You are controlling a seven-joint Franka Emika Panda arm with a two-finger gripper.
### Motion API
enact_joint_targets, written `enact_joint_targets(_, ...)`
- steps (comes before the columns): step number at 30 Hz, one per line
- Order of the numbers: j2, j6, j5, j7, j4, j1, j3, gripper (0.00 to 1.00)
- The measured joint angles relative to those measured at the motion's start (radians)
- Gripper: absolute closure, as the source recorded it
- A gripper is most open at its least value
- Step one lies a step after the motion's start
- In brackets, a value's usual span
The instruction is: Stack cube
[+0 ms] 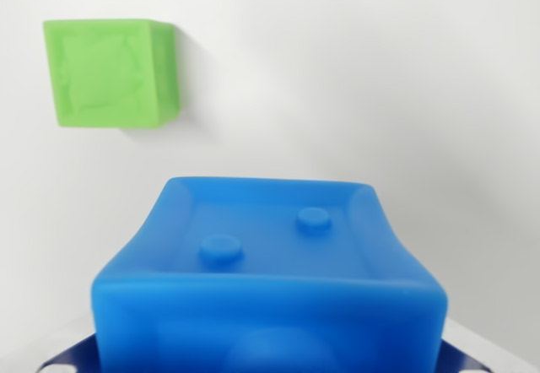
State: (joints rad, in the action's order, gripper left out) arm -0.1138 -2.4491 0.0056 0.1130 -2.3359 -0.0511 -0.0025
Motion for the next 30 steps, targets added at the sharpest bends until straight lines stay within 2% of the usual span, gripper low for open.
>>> enact_joint_targets(30,0.042,0.013,-0.003,0.11,-0.027,-0.08,0.03,1.0)
